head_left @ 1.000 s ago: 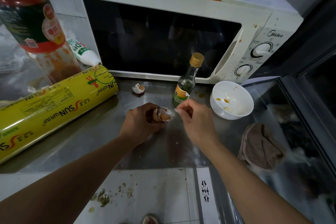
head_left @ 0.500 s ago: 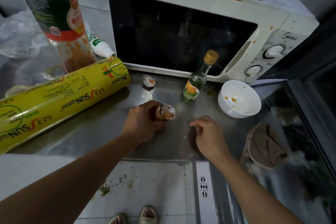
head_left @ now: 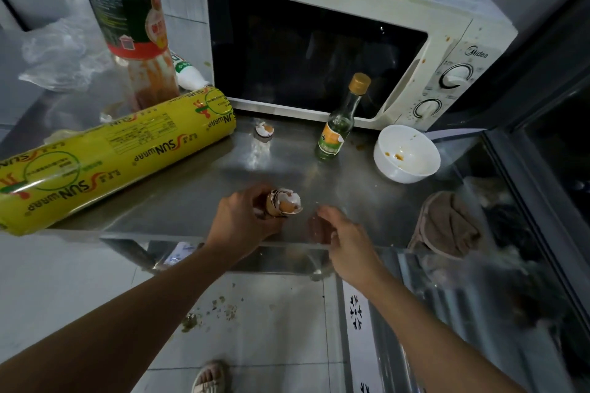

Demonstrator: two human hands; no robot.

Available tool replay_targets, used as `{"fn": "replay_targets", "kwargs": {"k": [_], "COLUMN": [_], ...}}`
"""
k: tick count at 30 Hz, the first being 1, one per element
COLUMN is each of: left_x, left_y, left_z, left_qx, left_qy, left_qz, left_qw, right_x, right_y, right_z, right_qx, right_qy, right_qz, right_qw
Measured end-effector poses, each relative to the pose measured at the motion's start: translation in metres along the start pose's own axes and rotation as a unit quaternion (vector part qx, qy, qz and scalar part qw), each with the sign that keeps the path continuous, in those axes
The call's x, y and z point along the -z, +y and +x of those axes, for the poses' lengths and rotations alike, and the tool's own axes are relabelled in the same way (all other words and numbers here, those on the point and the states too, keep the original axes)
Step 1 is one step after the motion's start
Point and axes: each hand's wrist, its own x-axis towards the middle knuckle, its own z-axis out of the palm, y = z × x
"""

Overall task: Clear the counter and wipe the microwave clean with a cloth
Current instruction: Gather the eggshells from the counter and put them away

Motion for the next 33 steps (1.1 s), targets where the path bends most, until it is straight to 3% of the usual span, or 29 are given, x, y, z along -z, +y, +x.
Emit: {"fn": "replay_targets", "kwargs": {"k": [6, 11, 16, 20, 23, 33], "left_x": [-0.003, -0.025, -0.06, -0.086, -0.103, -0.13], "left_y": [0.001, -0.002, -0.007, -0.015, -0.025, -0.033], "left_z": [-0.042, -0.076, -0.099, -0.101, -0.094, -0.072], "left_qx": [0.016, 0.06, 0.084, 0.098, 0.11, 0.128], "left_qy": [0.031, 0.055, 0.063, 0.075, 0.076, 0.109], "left_qz": [0.003, 0.009, 0.005, -0.016, -0.022, -0.086], "left_qw": [0.999, 0.997, 0.994, 0.992, 0.991, 0.982], "right_x": [0.011, -0.001, 0.0, 0.009, 0.008, -0.025], "right_y": [0.003, 0.016, 0.028, 0.036, 0.042, 0.05], "right_z": [0.023, -0.004, -0.021, -0.012, -0.006, -0.031], "right_qx": [-0.001, 0.073, 0.114, 0.084, 0.079, 0.203], "right_qy": [-0.071, -0.064, -0.091, -0.03, -0.033, -0.027], "right_qz": [-0.044, -0.092, -0.029, 0.022, -0.028, -0.044], "right_qw": [0.996, 0.991, 0.989, 0.996, 0.996, 0.978]}}
